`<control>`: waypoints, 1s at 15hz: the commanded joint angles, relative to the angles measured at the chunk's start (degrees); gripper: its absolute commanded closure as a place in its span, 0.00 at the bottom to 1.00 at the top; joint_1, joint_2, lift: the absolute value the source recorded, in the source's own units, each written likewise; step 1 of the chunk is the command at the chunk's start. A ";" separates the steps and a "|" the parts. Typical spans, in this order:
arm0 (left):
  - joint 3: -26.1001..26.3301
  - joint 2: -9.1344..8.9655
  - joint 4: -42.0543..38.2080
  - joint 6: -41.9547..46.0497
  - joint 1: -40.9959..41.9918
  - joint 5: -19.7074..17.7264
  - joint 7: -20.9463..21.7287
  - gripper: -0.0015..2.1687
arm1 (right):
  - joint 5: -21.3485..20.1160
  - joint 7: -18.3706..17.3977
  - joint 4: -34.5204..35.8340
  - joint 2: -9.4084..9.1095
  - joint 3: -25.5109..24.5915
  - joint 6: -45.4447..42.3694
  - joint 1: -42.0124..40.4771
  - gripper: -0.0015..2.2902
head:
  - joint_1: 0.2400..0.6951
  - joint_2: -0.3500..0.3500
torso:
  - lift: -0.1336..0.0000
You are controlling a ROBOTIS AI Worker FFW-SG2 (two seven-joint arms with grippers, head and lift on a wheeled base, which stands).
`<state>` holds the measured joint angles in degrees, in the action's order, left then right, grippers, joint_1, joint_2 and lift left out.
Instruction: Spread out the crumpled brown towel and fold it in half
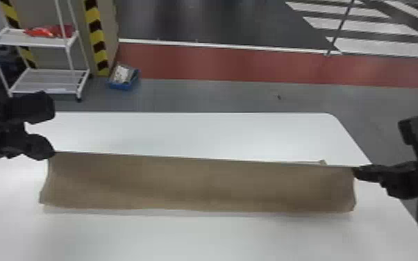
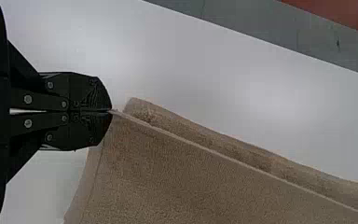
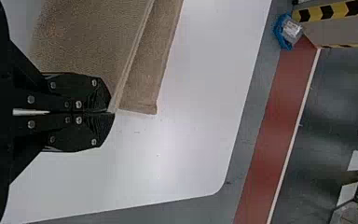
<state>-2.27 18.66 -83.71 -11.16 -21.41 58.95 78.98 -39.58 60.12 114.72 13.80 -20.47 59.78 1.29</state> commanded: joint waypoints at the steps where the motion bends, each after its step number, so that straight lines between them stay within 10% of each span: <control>1: 1.04 0.32 3.29 0.30 -1.97 0.47 -0.50 0.69 | -1.55 0.00 -2.22 0.18 2.19 1.70 3.63 0.50 | 1.00 0.33 | 0.07; 15: 2.79 -0.03 8.13 0.48 -4.26 3.19 -1.64 0.69 | -7.18 0.70 -13.56 3.87 7.37 -0.05 10.05 0.50 | 1.00 0.33 | 0.07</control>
<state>0.46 18.61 -75.62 -10.68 -25.65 62.08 77.36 -46.21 60.82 101.99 17.53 -13.68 60.41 10.91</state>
